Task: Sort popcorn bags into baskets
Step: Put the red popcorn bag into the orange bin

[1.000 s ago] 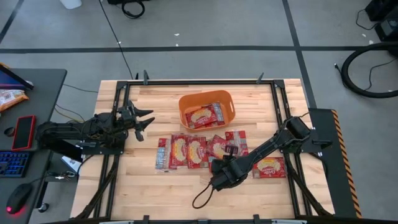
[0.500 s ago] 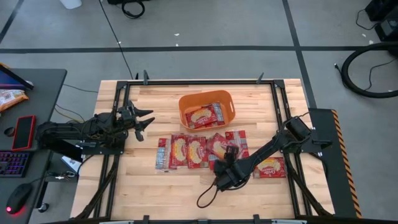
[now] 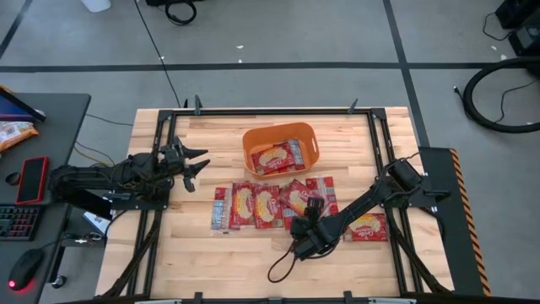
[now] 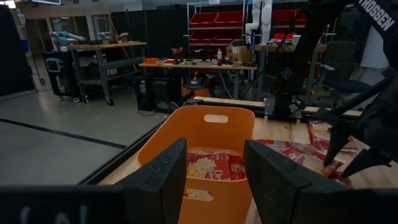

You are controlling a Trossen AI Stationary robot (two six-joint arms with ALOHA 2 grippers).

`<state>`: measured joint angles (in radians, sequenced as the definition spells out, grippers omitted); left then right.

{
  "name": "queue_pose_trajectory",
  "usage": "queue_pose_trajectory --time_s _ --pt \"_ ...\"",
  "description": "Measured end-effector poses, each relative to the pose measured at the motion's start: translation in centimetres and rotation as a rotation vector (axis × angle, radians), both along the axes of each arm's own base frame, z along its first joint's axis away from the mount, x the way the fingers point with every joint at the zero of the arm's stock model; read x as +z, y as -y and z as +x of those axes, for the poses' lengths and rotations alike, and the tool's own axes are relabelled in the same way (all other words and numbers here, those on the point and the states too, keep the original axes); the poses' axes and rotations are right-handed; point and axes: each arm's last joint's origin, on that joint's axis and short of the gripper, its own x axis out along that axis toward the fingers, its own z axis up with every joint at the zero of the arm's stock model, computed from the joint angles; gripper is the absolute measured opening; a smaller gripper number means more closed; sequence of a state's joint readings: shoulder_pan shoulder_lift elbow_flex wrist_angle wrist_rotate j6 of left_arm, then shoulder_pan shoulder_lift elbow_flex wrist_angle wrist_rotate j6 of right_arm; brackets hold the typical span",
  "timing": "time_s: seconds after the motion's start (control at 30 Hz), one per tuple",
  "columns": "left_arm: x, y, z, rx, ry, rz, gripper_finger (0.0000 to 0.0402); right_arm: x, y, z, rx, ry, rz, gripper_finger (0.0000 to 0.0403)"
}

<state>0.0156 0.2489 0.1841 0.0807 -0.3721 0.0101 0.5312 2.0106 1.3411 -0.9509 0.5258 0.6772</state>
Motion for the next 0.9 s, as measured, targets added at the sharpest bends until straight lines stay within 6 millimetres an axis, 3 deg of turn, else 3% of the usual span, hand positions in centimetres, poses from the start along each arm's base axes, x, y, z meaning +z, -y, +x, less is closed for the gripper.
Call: queue_pose_trajectory --time_s 0.27,0.47,0.9 --pt "0.0 0.0 0.0 0.000 -0.002 0.000 0.0164 0.7 0.1 0.1 -0.004 0.016 -0.060 0.0176" --pt "-0.1 0.0 0.0 0.000 -0.003 -0.004 0.0164 -0.4 0.1 0.0 -0.026 0.062 -0.031 0.0176" --pt "0.0 0.0 0.0 0.000 -0.001 -0.006 0.0164 -1.6 1.2 -1.8 -0.091 -0.040 -0.086 0.0173"
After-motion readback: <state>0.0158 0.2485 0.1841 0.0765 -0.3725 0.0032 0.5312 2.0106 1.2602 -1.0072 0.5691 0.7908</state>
